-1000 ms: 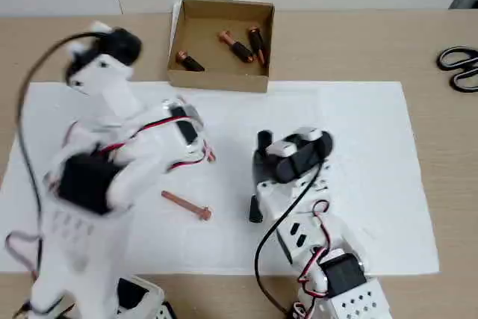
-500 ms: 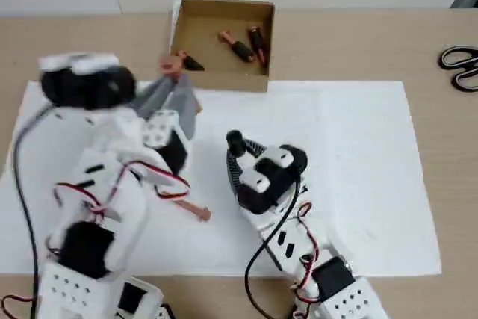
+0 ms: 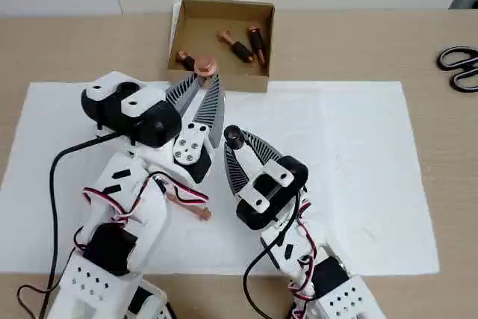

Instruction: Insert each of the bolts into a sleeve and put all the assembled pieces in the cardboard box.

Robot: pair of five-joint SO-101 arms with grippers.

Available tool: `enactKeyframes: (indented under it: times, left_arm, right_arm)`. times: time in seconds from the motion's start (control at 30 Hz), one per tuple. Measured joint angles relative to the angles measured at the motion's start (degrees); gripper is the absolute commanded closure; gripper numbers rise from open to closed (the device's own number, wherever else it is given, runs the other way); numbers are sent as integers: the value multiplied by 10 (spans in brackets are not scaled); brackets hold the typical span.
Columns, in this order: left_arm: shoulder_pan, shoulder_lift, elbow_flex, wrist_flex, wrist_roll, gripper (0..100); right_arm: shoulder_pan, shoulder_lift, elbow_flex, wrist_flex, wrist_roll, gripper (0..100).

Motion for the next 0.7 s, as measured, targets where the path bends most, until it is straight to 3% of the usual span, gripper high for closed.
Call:
enactKeyframes:
  times: [0.3,0.5,0.7]
  left_arm:
    - [58,0,0,63,0,993]
    - [54,0,-5,84,0,993]
    - [44,-1,-87,169,1,993]
  right_arm:
    - [4,0,0,0,0,995]
    - [4,0,0,0,0,995]
    - [4,0,0,0,0,995]
